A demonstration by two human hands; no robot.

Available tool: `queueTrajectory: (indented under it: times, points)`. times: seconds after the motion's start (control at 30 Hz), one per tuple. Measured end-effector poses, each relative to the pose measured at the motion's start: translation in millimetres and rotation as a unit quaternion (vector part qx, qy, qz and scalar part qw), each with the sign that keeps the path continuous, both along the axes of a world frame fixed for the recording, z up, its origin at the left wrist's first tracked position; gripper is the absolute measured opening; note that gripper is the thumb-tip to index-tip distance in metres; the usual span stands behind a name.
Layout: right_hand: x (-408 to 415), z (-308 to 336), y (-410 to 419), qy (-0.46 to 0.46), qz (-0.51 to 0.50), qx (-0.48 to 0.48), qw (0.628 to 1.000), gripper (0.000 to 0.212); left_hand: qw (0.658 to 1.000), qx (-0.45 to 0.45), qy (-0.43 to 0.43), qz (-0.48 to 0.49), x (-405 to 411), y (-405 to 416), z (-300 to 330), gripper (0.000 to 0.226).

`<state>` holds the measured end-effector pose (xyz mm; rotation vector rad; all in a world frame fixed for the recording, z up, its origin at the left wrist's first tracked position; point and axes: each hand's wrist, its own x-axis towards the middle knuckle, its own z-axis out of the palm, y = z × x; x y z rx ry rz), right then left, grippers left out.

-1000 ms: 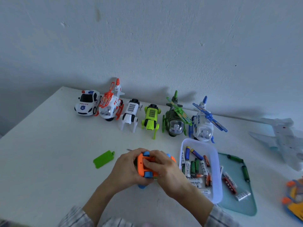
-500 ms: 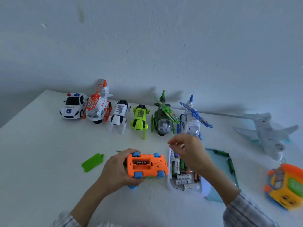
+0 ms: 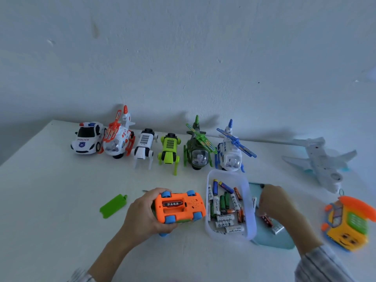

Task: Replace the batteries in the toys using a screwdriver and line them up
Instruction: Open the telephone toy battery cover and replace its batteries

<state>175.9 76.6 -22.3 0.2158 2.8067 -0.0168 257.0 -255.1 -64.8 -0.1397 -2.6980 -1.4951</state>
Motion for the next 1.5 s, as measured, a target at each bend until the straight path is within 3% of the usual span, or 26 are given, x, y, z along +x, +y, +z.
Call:
queueTrajectory:
  times: [0.23,0.37,0.43,0.5,0.6,0.67,0.7,0.87,1.03,1.23,1.5]
  points:
    - [19.2,-8.5,-13.7,0.058,-0.039,0.024,0.997,0.018,1.0,0.001,0.001,0.008,0.7,1.1,-2.2,0.075]
    - [21.5,7.3,-14.9,0.108,-0.077,-0.03,0.991,0.005,1.0,0.006,-0.009,0.012,0.0,0.3,-3.5,0.076]
    - [18.9,18.8,-18.2,0.175,-0.081,-0.118,0.974,0.006,1.0,0.008,-0.013,0.013,-0.4,-0.4,-4.1,0.076]
    - [16.3,31.7,-28.5,0.207,-0.066,-0.282,0.935,0.009,1.0,0.01,-0.017,0.014,-0.7,-0.5,-3.6,0.076]
    - [20.8,53.6,-55.5,0.191,-0.051,-0.541,0.817,0.022,1.0,0.016,-0.02,0.018,-1.0,-0.3,-3.2,0.076]
    - [25.3,62.7,-71.8,0.187,-0.047,-0.636,0.747,0.029,0.999,0.017,-0.02,0.021,-0.1,0.1,-2.5,0.076]
    - [26.8,64.1,-78.0,0.181,-0.045,-0.654,0.733,0.031,0.999,0.017,-0.018,0.022,0.6,0.7,-2.3,0.076]
    - [27.8,58.8,-101.6,0.154,-0.035,-0.655,0.739,0.031,0.999,0.018,-0.007,0.027,2.7,3.2,1.5,0.075]
    - [32.9,56.2,-120.9,0.14,-0.004,-0.675,0.724,0.014,0.998,0.039,0.019,0.038,10.3,3.8,9.8,0.077]
    - [42.4,70.6,-143.9,0.203,-0.026,-0.699,0.685,0.033,0.985,0.023,0.158,0.068,4.8,6.5,47.2,0.073]
    - [61.5,81.4,-165.0,0.253,-0.012,-0.683,0.685,0.032,0.955,-0.042,0.263,0.127,6.9,16.4,56.2,0.074]
